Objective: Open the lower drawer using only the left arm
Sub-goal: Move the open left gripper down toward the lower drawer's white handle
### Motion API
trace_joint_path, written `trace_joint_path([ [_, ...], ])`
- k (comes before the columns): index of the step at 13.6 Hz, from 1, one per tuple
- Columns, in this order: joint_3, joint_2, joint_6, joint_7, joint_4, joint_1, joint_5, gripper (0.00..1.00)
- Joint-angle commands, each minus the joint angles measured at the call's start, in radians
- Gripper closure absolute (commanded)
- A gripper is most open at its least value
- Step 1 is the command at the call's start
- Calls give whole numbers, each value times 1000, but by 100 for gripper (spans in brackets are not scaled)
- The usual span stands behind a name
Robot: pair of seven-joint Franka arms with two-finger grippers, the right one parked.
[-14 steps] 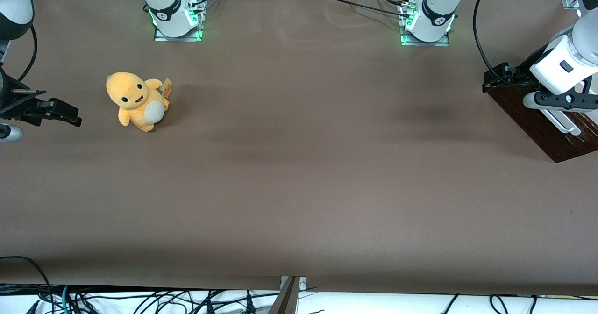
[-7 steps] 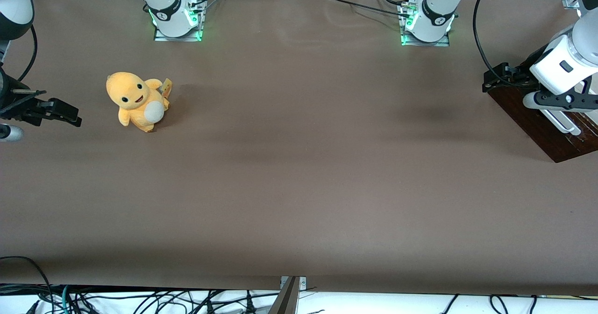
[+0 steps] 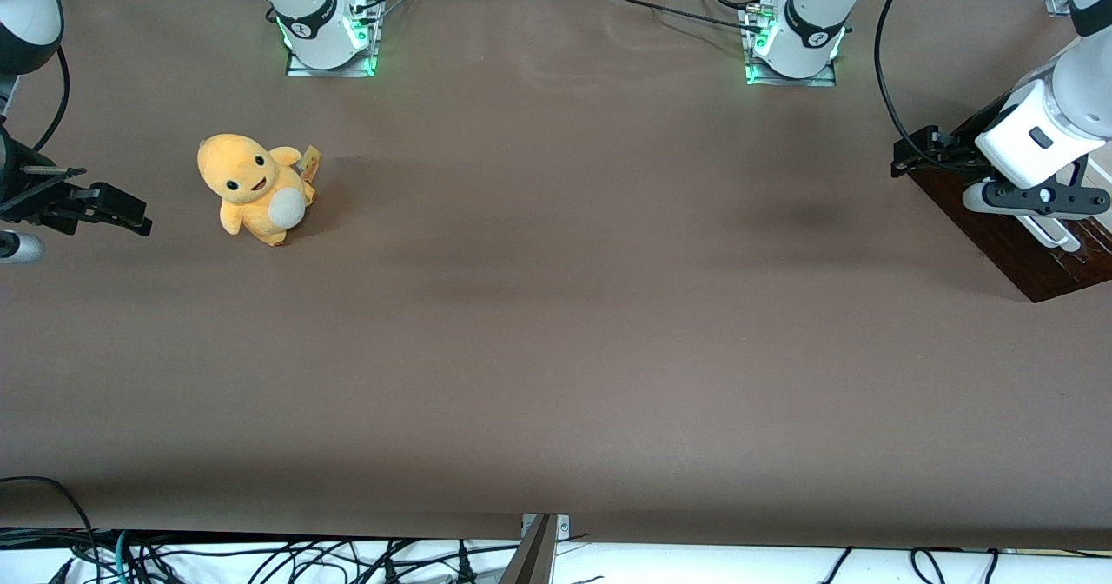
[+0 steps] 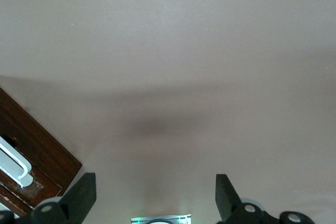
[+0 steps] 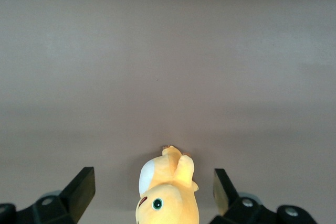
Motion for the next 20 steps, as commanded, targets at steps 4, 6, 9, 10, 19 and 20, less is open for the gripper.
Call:
trace_joint_path([
  [4,-2,19,-15,7,32,2,15,0],
  [6,-2,20,-18,8,31,2,15,0],
  [9,-4,26,-26,8,31,2,110,0],
  [10,-2,32,-32,5,23,3,122,0],
  [19,-7,333,-179,-334,18,-29,527,0],
  [20,-7,376,-228,-387,20,-53,584,0],
])
